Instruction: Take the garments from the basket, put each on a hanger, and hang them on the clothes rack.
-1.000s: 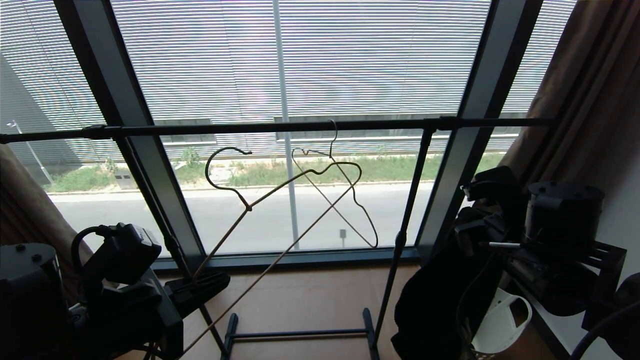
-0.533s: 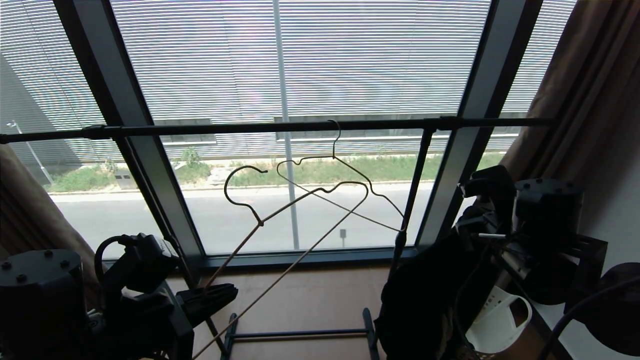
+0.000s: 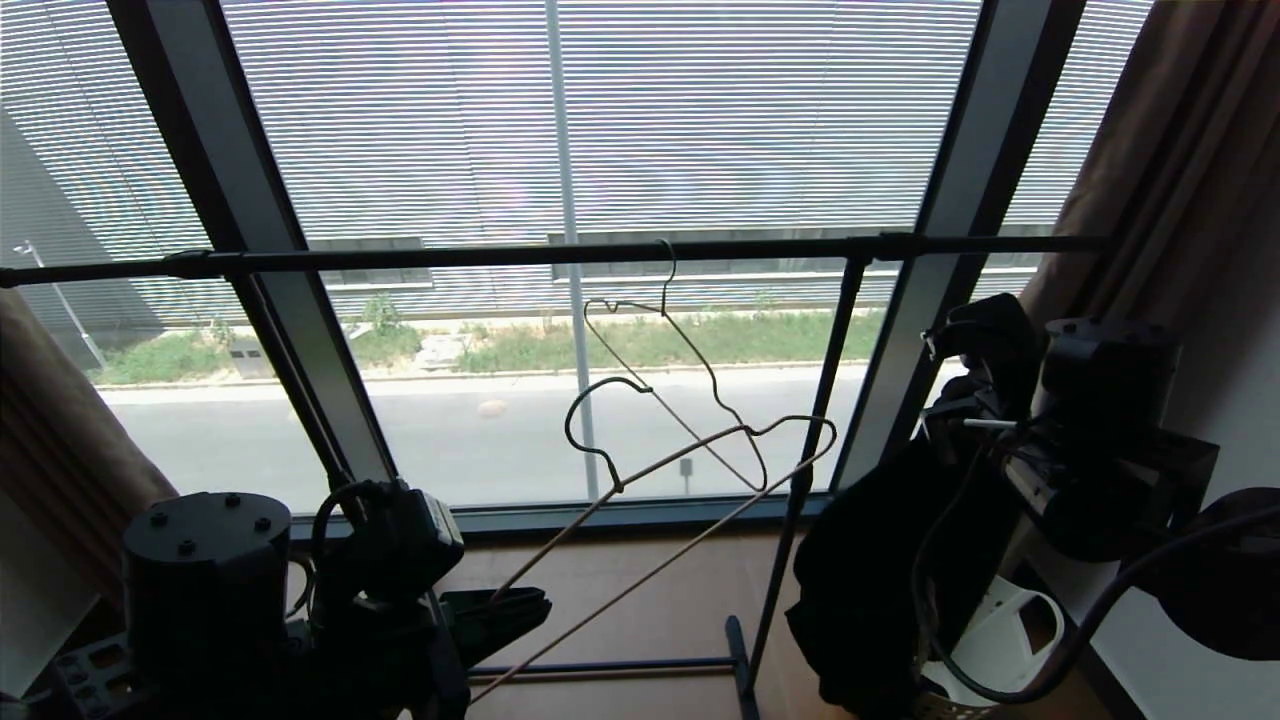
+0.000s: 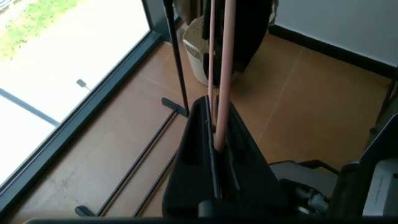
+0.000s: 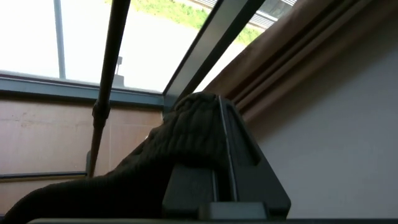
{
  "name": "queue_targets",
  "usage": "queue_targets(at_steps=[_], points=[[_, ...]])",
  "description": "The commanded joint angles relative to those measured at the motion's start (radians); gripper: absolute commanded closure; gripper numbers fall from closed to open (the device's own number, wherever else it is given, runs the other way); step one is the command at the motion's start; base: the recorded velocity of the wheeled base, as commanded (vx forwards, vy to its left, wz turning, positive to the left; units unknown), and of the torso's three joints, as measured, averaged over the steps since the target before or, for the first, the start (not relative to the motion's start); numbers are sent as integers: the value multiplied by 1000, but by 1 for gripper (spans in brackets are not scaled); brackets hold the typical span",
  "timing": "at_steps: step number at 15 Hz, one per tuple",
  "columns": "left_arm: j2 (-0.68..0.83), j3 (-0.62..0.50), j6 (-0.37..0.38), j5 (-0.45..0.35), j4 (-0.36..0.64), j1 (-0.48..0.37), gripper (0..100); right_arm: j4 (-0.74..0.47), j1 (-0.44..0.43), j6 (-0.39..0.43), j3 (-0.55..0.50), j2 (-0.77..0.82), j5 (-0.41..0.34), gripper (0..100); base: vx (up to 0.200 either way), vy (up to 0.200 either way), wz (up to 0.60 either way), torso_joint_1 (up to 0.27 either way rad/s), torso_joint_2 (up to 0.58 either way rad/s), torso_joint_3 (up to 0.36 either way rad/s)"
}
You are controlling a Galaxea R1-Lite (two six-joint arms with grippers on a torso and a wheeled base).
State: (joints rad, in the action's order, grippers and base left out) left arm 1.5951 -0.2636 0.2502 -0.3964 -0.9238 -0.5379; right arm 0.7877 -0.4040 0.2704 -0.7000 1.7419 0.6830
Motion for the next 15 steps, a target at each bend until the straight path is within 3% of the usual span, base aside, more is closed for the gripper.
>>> queue_targets(at_steps=[1,6,15], points=[[59,3,1,-18,-24,-13,100,1,8,10,-23,-5,0,100,0,0,0,0,0,0],[106,-12,1,-39,-78,-37,100,1,-1,32,-85,13,0,100,0,0,0,0,0,0],[111,-9,1,-36,-101,-37,100,2,-148,64,-101,4,49,100,0,0,0,0,0,0]])
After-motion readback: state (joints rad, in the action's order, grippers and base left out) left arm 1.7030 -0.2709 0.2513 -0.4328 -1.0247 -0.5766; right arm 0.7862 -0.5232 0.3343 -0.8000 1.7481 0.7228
